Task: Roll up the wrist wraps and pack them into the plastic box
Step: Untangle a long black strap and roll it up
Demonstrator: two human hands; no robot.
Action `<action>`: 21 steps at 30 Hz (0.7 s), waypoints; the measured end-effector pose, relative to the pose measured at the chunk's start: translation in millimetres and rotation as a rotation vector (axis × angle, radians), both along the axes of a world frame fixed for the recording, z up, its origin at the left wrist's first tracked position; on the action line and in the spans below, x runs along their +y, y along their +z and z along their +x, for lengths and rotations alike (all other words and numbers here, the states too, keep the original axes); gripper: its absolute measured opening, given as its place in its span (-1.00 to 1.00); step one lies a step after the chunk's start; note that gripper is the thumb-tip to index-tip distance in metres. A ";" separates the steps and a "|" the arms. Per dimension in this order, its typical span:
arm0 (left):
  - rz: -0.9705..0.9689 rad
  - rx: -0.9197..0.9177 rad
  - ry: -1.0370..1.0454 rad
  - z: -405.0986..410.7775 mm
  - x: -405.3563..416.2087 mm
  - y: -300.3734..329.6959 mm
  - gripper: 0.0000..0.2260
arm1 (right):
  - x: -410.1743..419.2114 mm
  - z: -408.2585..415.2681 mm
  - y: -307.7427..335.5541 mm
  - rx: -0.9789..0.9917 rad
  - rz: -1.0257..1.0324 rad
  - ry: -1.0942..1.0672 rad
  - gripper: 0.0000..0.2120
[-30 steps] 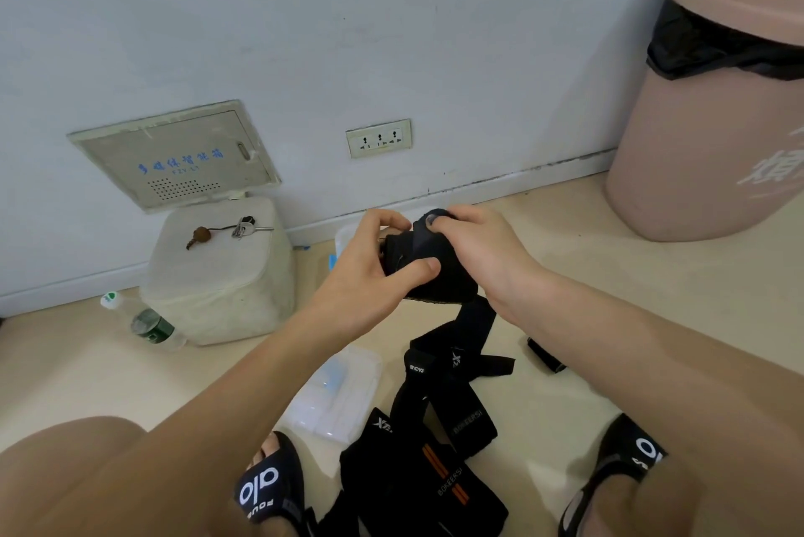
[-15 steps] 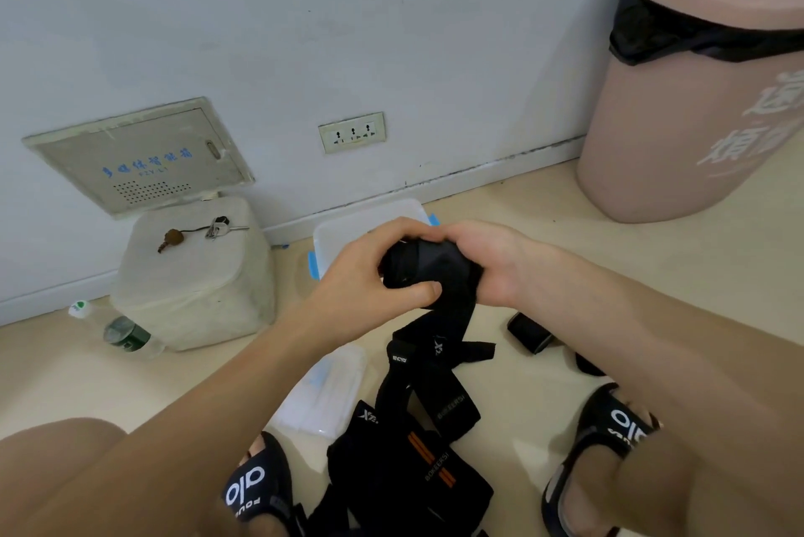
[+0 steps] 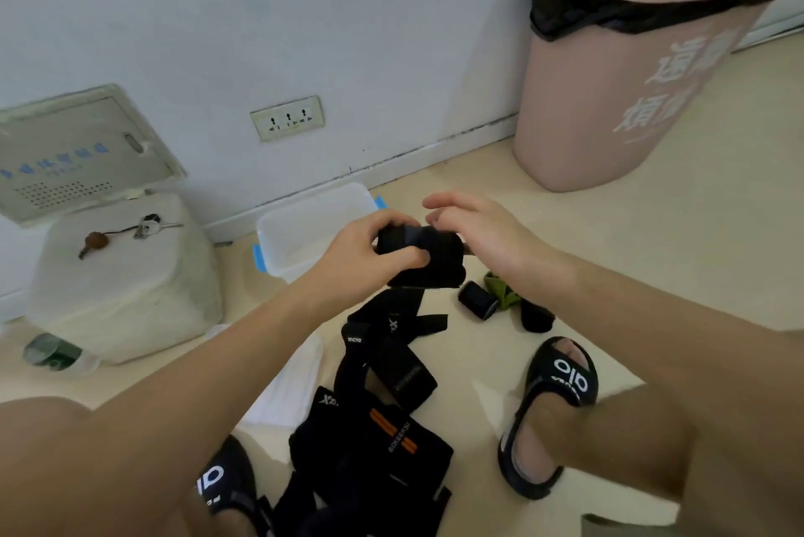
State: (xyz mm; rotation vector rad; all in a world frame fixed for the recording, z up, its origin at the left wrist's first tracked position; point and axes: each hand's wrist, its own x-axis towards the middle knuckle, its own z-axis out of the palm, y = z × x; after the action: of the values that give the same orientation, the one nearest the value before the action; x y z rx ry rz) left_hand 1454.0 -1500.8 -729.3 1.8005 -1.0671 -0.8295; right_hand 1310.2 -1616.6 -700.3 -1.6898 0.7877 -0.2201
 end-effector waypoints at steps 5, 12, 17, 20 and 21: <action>0.174 0.358 -0.066 -2.8 -8.2 -15.2 -0.73 | 4.8 -22.3 -33.9 0.124 -0.388 0.354 -0.52; 0.369 0.426 -0.019 -17.0 -33.3 -65.1 -0.47 | -30.4 -12.3 -104.5 0.386 -0.574 0.310 -0.48; 0.584 0.115 -0.004 2.0 -34.1 -132.0 -0.41 | -74.8 -18.3 -181.9 0.581 -0.446 0.142 -0.47; 0.656 -0.078 -0.063 15.6 -21.2 -178.0 -0.50 | -93.8 -26.5 -240.2 0.678 -0.367 0.032 -0.37; 0.671 -0.119 -0.084 18.6 -16.8 -191.7 -0.51 | -97.8 -29.2 -257.3 0.712 -0.352 -0.002 -0.37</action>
State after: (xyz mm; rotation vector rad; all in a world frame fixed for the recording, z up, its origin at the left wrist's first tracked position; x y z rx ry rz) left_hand 1472.6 -1517.6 -921.0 2.3925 -1.0124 -1.2476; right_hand 1281.1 -1714.4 -957.6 -2.1296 1.3290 0.2803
